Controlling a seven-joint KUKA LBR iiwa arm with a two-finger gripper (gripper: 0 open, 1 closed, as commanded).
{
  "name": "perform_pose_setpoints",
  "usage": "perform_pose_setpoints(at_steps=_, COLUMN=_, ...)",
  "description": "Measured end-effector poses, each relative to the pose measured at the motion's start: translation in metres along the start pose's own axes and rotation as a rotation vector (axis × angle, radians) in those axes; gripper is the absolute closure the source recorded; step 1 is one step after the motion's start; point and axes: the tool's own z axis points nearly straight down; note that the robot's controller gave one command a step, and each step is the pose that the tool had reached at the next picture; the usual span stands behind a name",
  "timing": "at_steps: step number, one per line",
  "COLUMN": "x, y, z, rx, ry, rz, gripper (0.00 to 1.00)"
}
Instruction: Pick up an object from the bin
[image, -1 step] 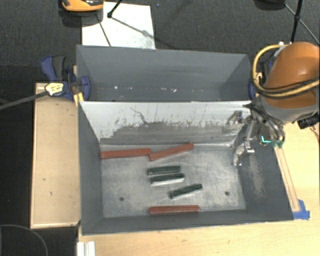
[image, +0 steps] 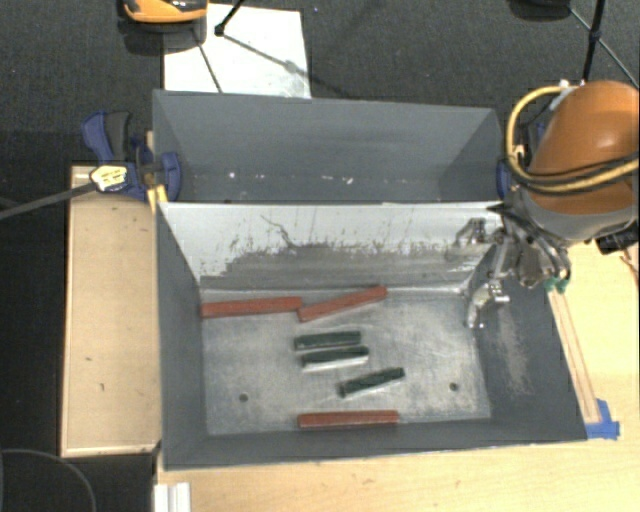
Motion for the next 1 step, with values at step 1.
perform_pose_setpoints(at_steps=1, x=0.0065, y=0.0373, z=0.0502, rx=0.0, ry=-0.002, rz=-0.102, gripper=0.0)
